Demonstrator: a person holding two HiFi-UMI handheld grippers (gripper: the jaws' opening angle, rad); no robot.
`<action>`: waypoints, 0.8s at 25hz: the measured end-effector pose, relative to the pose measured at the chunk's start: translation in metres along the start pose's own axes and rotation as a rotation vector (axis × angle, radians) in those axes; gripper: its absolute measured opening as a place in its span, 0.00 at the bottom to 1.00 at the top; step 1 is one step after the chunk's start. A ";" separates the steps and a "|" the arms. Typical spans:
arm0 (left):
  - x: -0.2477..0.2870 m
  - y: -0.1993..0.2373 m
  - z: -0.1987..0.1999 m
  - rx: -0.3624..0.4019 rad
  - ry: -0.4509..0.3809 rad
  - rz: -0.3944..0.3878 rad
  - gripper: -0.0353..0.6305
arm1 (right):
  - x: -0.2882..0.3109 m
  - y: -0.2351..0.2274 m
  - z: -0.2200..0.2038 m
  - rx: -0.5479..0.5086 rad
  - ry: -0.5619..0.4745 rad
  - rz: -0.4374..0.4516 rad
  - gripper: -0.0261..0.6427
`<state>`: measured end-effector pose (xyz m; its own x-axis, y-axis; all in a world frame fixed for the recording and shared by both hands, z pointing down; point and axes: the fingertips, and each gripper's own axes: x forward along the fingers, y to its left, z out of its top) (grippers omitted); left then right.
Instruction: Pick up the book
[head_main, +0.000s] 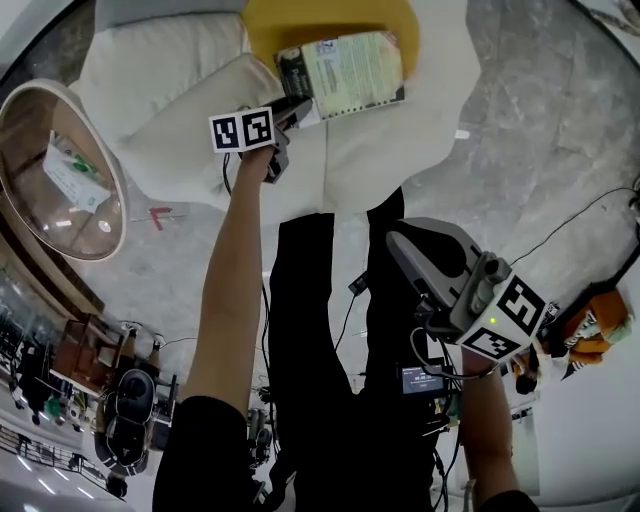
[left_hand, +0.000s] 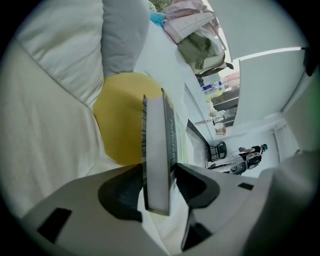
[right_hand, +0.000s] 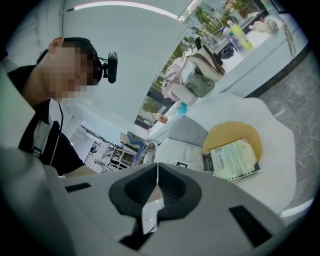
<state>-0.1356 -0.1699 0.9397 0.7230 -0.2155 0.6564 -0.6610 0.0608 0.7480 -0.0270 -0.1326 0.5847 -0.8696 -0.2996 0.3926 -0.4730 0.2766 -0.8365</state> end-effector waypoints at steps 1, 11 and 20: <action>-0.002 -0.004 -0.001 -0.002 -0.004 -0.003 0.38 | -0.002 0.002 0.000 -0.002 -0.001 0.003 0.07; -0.028 -0.051 -0.018 -0.025 -0.061 -0.050 0.33 | -0.029 0.033 -0.003 -0.037 -0.014 0.023 0.07; -0.045 -0.077 -0.026 -0.079 -0.123 -0.073 0.33 | -0.052 0.050 0.002 -0.071 -0.031 0.020 0.07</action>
<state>-0.1123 -0.1398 0.8549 0.7354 -0.3395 0.5864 -0.5861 0.1156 0.8020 -0.0049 -0.1054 0.5219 -0.8748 -0.3211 0.3628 -0.4650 0.3465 -0.8147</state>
